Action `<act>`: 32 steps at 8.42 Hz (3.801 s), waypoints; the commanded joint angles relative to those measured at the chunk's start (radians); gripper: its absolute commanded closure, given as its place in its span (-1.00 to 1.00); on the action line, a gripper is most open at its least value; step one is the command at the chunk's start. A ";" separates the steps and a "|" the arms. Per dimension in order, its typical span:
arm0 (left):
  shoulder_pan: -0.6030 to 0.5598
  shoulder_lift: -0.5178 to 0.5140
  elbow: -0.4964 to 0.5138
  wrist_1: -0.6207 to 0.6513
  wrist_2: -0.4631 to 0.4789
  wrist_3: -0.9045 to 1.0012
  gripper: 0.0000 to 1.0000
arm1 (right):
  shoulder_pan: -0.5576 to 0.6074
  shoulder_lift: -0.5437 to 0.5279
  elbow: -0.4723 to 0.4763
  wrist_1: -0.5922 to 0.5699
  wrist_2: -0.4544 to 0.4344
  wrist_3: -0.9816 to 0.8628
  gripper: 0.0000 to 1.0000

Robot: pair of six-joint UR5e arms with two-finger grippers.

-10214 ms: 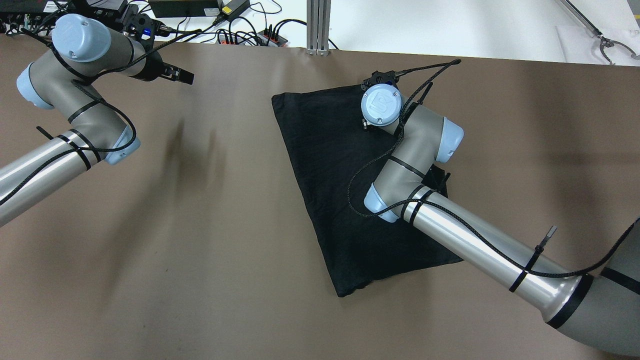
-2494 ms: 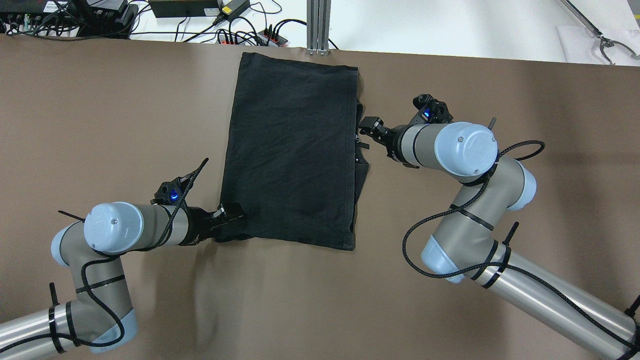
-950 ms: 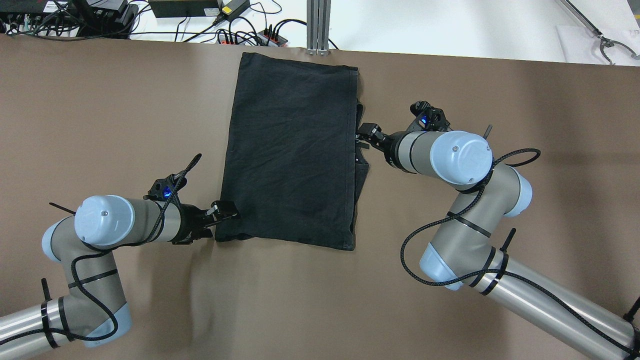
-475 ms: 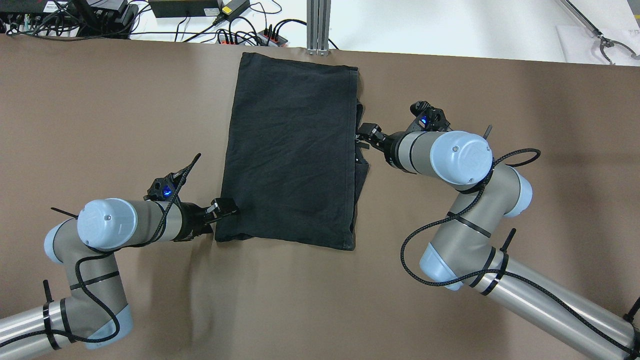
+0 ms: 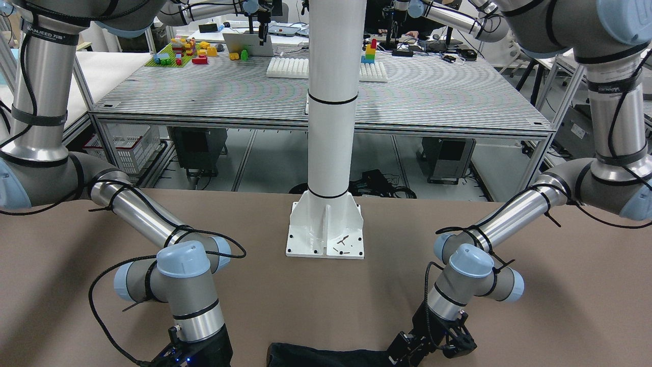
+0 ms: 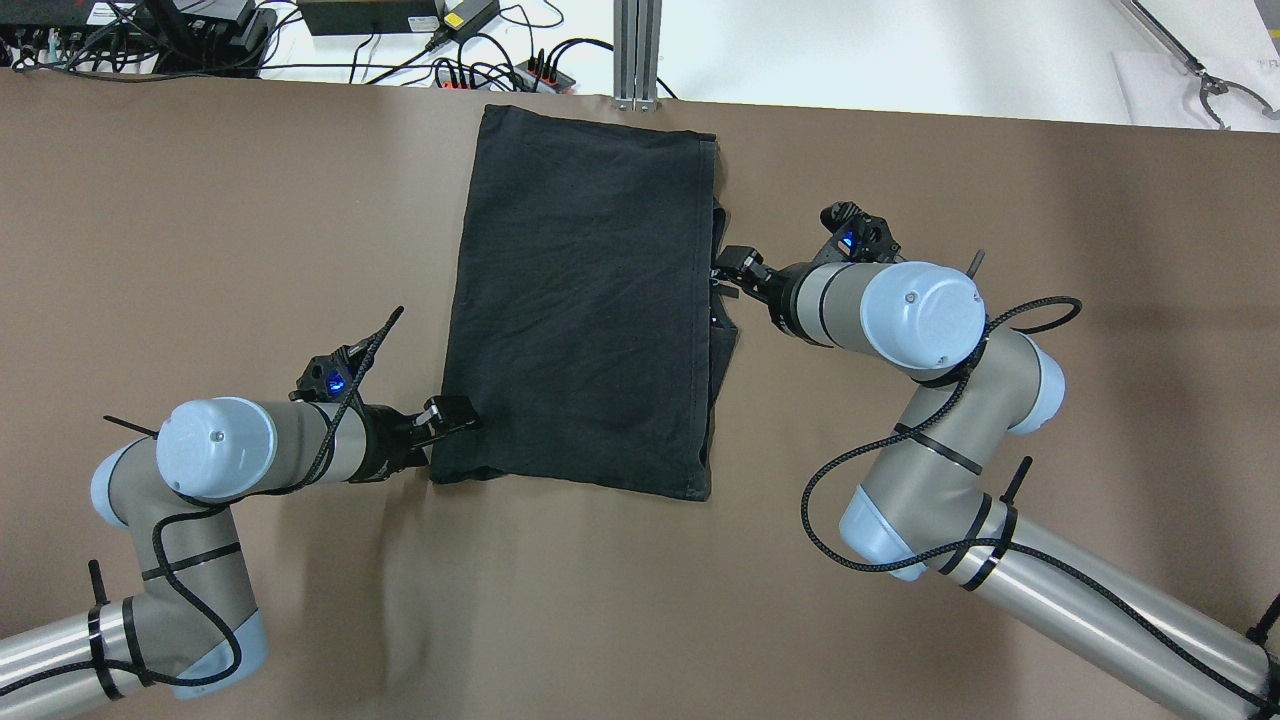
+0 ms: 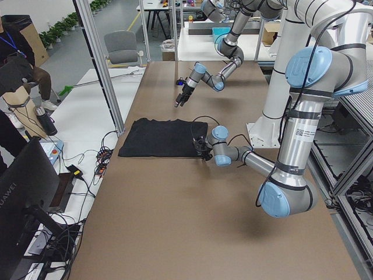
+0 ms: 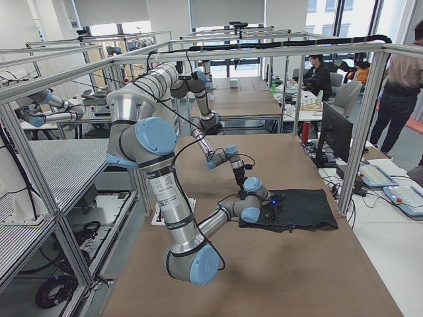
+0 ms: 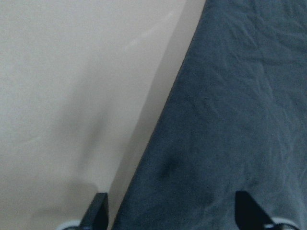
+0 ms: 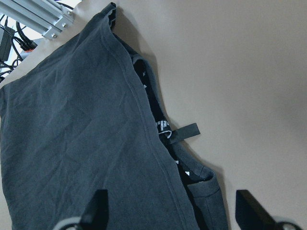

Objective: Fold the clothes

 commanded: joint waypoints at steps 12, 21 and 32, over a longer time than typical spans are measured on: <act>0.033 0.019 -0.059 -0.012 0.063 -0.117 -0.82 | 0.000 -0.002 -0.005 0.000 0.000 -0.005 -0.87; 0.053 0.033 -0.037 -0.006 0.097 -0.118 -0.37 | 0.000 -0.003 -0.005 0.000 0.000 -0.006 -0.87; 0.063 0.030 -0.040 -0.005 0.095 -0.101 1.00 | -0.270 -0.025 0.060 -0.227 -0.173 0.247 -0.83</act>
